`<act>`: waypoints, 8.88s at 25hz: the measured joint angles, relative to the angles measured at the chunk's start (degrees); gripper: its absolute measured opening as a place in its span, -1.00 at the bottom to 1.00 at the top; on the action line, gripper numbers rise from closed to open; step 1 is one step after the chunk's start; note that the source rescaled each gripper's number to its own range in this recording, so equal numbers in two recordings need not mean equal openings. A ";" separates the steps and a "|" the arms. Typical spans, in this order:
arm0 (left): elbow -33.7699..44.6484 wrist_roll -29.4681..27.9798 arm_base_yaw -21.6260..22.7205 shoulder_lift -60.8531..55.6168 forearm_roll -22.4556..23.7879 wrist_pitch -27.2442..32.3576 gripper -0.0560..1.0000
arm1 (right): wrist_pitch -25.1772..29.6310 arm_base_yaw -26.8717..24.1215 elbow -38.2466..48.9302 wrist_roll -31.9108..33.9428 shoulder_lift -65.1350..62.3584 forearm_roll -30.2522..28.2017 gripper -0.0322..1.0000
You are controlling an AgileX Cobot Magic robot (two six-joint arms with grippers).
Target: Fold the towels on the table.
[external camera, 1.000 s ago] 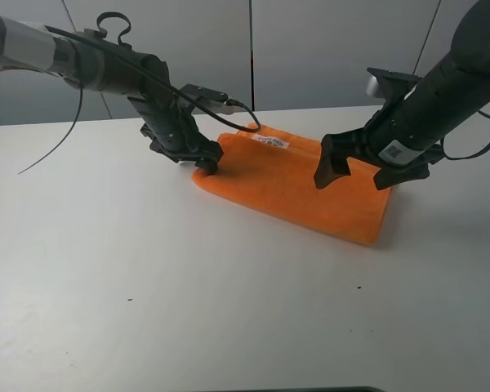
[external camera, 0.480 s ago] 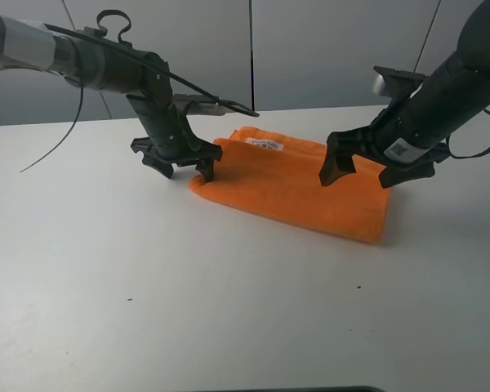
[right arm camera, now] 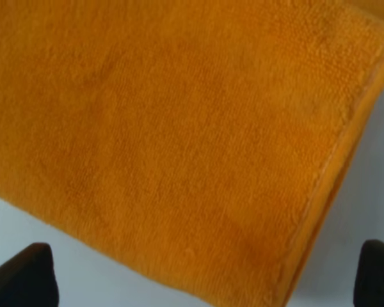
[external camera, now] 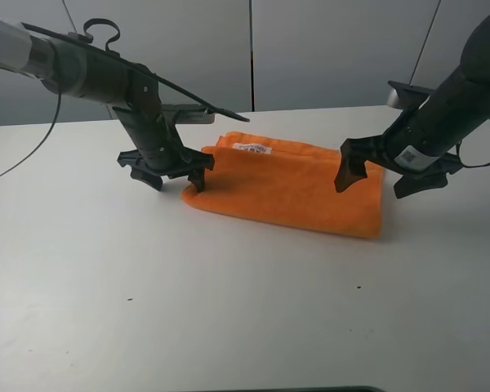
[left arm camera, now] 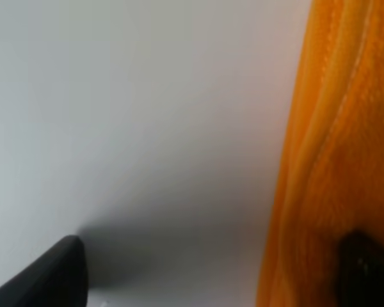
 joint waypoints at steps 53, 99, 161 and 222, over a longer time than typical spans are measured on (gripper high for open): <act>1.03 9.52 -0.54 -1.06 -1.56 0.21 1.00 | 4.21 -2.28 -4.58 -40.70 13.72 44.64 -0.84; 1.03 10.42 -0.54 -1.06 -1.66 -0.13 1.00 | -5.98 10.14 -18.77 -46.04 26.94 71.43 -0.84; -6.23 8.32 4.01 -35.76 4.23 13.78 1.00 | 4.96 14.23 -27.51 -42.36 25.43 67.19 1.00; 31.82 18.68 22.25 -112.12 -4.69 25.36 1.00 | 30.77 -12.05 8.12 -0.95 -85.72 -9.07 1.00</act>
